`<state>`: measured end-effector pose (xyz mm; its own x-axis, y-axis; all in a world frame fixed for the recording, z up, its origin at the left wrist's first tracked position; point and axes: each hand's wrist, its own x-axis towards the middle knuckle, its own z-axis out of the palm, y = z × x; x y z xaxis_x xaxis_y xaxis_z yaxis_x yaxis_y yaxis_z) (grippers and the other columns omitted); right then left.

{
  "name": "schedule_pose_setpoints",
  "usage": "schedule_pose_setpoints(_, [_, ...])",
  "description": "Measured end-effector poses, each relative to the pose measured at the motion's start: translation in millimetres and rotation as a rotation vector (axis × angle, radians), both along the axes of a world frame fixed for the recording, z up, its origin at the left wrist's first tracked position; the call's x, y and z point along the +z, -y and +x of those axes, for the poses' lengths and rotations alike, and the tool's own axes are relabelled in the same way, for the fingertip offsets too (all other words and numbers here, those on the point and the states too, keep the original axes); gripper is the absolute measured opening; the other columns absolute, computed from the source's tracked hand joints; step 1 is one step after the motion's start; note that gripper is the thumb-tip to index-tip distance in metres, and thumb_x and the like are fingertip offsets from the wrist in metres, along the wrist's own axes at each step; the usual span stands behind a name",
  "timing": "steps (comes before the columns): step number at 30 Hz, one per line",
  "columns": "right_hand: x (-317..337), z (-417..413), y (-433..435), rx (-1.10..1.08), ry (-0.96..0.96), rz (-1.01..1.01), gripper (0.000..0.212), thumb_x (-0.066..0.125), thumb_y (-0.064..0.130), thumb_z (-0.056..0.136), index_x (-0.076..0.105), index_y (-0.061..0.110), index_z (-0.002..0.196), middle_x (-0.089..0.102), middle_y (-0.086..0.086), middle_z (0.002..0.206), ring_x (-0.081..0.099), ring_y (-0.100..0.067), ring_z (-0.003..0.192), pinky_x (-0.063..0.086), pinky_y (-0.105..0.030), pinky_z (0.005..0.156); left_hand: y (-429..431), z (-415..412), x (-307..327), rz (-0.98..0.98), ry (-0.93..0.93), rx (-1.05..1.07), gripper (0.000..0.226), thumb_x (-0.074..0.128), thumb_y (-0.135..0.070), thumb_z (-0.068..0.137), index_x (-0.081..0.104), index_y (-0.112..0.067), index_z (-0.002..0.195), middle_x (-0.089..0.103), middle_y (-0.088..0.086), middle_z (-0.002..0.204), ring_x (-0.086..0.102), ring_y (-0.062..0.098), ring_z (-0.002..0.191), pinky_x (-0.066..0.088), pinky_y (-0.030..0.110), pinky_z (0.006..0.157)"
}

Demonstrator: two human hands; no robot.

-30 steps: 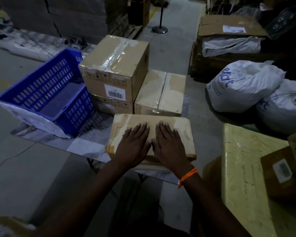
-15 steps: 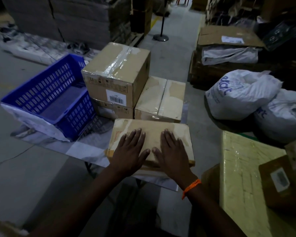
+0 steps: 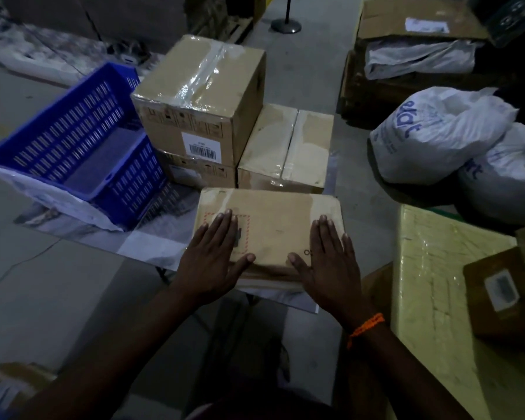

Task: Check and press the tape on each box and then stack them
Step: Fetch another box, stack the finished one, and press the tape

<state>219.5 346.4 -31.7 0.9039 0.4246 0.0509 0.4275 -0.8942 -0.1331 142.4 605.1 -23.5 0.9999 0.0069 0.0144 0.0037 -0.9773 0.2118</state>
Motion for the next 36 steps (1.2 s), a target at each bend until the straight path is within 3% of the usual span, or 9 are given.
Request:
schedule_pose_setpoints(5, [5,6,3,0.031,-0.04,0.048,0.092,0.012,0.074,0.099,0.023,0.007,0.162,0.017,-0.01,0.171,0.018,-0.023,0.158,0.012,-0.043,0.125,-3,3,2,-0.038,-0.072,-0.004,0.095,-0.004,-0.079,0.091,0.001,-0.015,0.161,-0.008,0.002,0.168,-0.009,0.015,0.156,0.004,0.04,0.127])
schedule_pose_setpoints(9, [23,15,12,-0.038,-0.142,0.375,0.08,0.058,0.052,0.098,0.037,0.0,0.155,0.033,-0.02,0.164,0.035,-0.035,0.15,0.028,-0.046,0.12,-8,5,14,-0.166,-0.05,0.031,0.089,0.013,-0.076,0.092,0.014,-0.021,0.162,-0.008,0.002,0.168,-0.013,0.016,0.153,0.002,0.041,0.126])
schedule_pose_setpoints(13, [49,44,23,-0.413,-0.4,0.745,0.061,0.073,0.028,0.096,0.05,0.01,0.149,0.053,-0.015,0.149,0.051,-0.032,0.137,0.039,-0.037,0.112,-17,19,36,-0.685,0.071,0.35,0.054,0.068,-0.032,0.095,0.043,-0.021,0.143,0.041,-0.005,0.147,0.037,0.018,0.141,0.038,0.035,0.11])
schedule_pose_setpoints(16, [51,51,16,-0.436,-0.575,0.873,0.043,0.073,0.03,0.094,0.062,0.025,0.135,0.071,-0.007,0.128,0.067,-0.026,0.113,0.055,-0.049,0.1,-21,31,50,-1.238,-0.103,0.52,0.036,0.066,-0.009,0.094,0.052,-0.026,0.123,0.067,-0.002,0.112,0.066,0.023,0.113,0.057,0.02,0.063])
schedule_pose_setpoints(19, [42,40,16,-0.42,-0.496,0.907,0.057,0.077,0.032,0.084,0.059,0.026,0.137,0.07,-0.002,0.126,0.067,-0.025,0.113,0.056,-0.049,0.098,-26,21,52,-1.274,-0.059,0.529,0.047,0.068,-0.001,0.089,0.052,-0.029,0.123,0.067,-0.003,0.111,0.066,0.014,0.107,0.055,0.022,0.063])
schedule_pose_setpoints(24, [25,0,28,-0.559,-0.45,1.204,0.026,0.074,0.031,0.092,0.064,0.027,0.116,0.07,0.0,0.119,0.067,-0.022,0.112,0.056,-0.054,0.097,-34,-27,27,-1.396,0.088,0.559,0.057,0.071,0.0,0.084,0.053,-0.023,0.132,0.064,-0.007,0.127,0.063,0.01,0.115,0.057,0.039,0.083])
schedule_pose_setpoints(27, [12,-27,29,-0.665,-0.433,1.302,0.027,0.062,0.056,0.097,0.068,0.031,0.102,0.074,-0.005,0.107,0.071,-0.027,0.101,0.058,-0.062,0.089,-31,-56,2,-1.494,0.117,0.663,0.026,0.064,-0.022,0.097,0.061,-0.019,0.122,0.069,0.0,0.118,0.067,0.03,0.112,0.057,0.045,0.079])
schedule_pose_setpoints(31, [-9,-52,27,-0.634,-0.511,1.26,0.05,0.069,0.069,0.085,0.071,0.029,0.115,0.077,-0.002,0.111,0.072,-0.025,0.107,0.059,-0.051,0.093,-24,-77,-24,-1.546,0.069,0.786,0.058,0.064,-0.065,0.084,0.064,-0.02,0.121,0.066,0.008,0.127,0.064,0.029,0.112,0.053,0.043,0.088])
schedule_pose_setpoints(36, [-38,-65,35,-0.506,-0.531,1.028,0.064,0.078,0.055,0.084,0.06,0.032,0.141,0.067,0.002,0.136,0.063,-0.017,0.127,0.052,-0.046,0.108,-3,-80,-45,-1.433,0.015,0.692,0.055,0.08,-0.029,0.083,0.051,-0.029,0.13,0.057,-0.009,0.124,0.06,0.018,0.115,0.057,0.032,0.082])
